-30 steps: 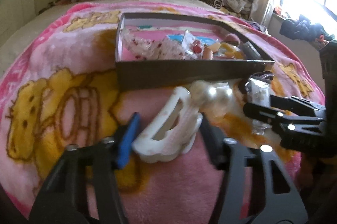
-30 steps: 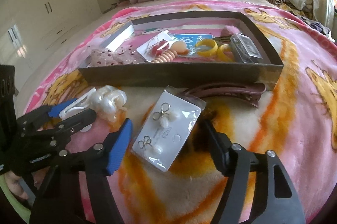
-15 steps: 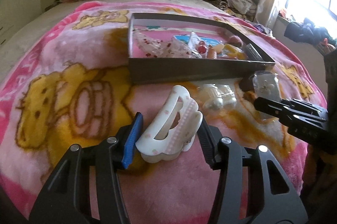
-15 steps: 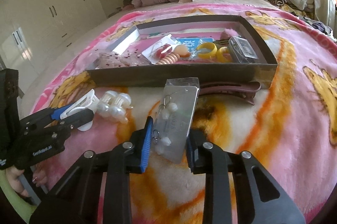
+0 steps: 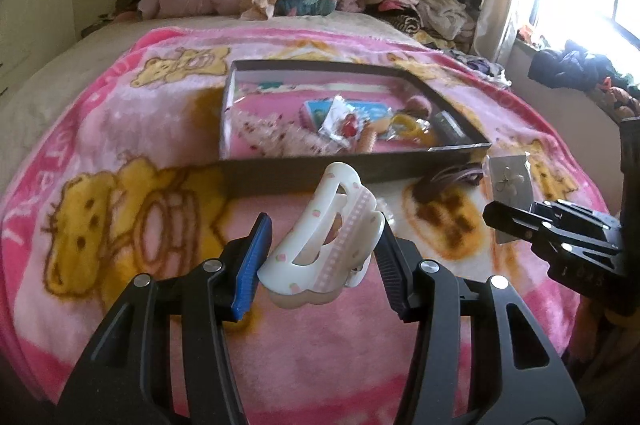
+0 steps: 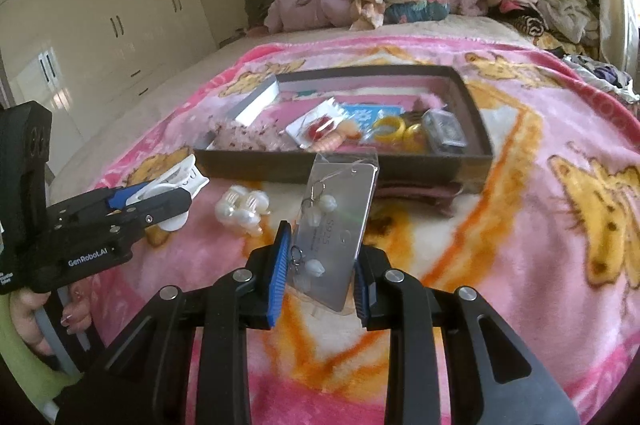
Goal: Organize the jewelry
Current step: 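Carry the claw clip and pearl earring card over the grey box with both tools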
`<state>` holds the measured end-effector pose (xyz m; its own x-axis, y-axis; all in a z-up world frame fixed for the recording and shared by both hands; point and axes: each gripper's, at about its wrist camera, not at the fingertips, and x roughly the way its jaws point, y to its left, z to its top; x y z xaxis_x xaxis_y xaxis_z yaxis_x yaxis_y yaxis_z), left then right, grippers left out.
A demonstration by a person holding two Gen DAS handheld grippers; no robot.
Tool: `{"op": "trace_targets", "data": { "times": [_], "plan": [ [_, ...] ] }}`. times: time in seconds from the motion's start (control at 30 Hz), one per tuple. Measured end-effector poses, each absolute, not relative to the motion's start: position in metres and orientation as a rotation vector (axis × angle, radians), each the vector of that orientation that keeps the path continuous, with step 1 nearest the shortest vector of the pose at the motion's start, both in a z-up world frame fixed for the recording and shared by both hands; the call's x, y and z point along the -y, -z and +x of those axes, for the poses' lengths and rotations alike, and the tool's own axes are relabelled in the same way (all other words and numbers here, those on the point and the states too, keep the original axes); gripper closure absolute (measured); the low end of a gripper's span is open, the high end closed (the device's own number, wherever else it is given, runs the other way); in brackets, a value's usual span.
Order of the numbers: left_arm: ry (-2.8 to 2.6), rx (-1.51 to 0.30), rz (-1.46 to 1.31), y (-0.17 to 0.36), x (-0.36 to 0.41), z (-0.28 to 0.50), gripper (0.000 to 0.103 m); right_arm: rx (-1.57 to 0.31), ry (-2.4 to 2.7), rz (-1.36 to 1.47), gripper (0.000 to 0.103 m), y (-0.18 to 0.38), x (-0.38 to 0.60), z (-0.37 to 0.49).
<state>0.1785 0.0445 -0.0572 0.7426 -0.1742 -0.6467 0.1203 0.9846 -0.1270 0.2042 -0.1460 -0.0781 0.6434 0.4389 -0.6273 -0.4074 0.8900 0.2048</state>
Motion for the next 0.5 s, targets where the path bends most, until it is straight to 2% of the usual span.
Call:
{"op": "trace_targets", "data": {
  "times": [0.5],
  "plan": [
    [0.274, -0.696, -0.014, 0.031, 0.02, 0.212, 0.061, -0.677, -0.323, 0.116, 0.076, 0.051, 0.22, 0.209]
  ]
}}
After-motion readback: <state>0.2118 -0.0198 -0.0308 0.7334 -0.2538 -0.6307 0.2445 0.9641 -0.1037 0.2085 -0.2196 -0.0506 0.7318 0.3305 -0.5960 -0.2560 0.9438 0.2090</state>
